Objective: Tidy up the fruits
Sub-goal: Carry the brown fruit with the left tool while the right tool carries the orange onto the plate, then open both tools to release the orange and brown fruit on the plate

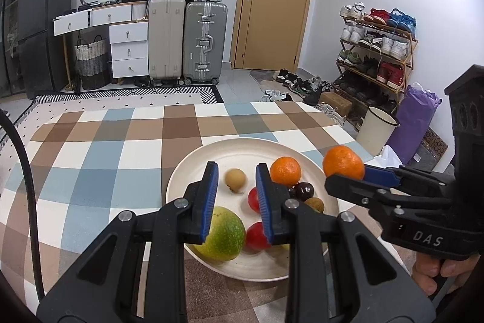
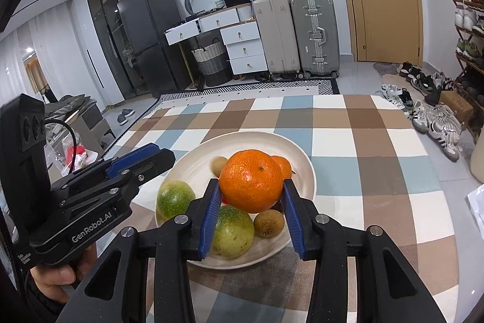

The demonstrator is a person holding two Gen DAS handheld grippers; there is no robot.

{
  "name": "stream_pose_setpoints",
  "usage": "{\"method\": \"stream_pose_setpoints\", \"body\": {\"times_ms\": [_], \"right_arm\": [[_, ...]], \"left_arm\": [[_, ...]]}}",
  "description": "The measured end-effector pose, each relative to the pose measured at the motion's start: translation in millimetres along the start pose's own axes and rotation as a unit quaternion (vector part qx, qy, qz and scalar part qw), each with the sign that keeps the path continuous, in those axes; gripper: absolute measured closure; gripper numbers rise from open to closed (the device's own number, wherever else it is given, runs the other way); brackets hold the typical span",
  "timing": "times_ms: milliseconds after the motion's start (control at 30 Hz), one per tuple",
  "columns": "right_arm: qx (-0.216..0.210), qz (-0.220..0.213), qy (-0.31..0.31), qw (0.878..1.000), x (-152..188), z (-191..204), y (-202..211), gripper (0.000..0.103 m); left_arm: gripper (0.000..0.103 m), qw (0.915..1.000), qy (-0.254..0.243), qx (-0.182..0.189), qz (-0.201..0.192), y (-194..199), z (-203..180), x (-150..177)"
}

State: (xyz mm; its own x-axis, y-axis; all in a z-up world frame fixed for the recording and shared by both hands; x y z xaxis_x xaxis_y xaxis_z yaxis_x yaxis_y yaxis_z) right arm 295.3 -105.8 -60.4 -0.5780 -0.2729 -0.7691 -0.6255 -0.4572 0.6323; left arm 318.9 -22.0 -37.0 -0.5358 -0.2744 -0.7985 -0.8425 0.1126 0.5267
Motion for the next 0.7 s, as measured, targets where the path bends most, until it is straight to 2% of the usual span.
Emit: {"method": "stream_pose_setpoints", "body": {"times_ms": [367,500,567,700], "right_arm": [[0.006,0.022,-0.002,1.000,6,-5,-24,0.060],[0.013,0.010,-0.004,1.000,2,-8,-20,0.043],[0.015,0.007,-0.005,1.000,1,-9,-17,0.040],[0.018,0.006,-0.004,1.000,4,-13,-10,0.030]], "left_arm": [[0.080,1.0000,0.006,-0.001,0.007,-3,5,7],[0.080,0.9998,0.011,-0.002,0.014,-5,9,9],[0.074,0.9998,0.012,-0.003,0.017,-5,11,10],[0.037,0.9998,0.014,-0.011,0.007,2,16,11]]}}
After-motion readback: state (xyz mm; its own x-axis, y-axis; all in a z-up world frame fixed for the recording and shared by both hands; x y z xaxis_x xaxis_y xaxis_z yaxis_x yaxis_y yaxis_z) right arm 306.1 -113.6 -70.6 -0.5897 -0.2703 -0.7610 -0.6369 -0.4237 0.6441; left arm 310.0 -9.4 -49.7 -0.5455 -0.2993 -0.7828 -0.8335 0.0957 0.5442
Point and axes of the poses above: each gripper's, at about its wrist camera, not at the fingertips, and y roughly against the way its jaws point, z to its left, x to its underside, the point moved 10 cm from there along -y, roughly the way its jaws point, and after that the axes turned 11 degrees about y, right-handed, at the moved point
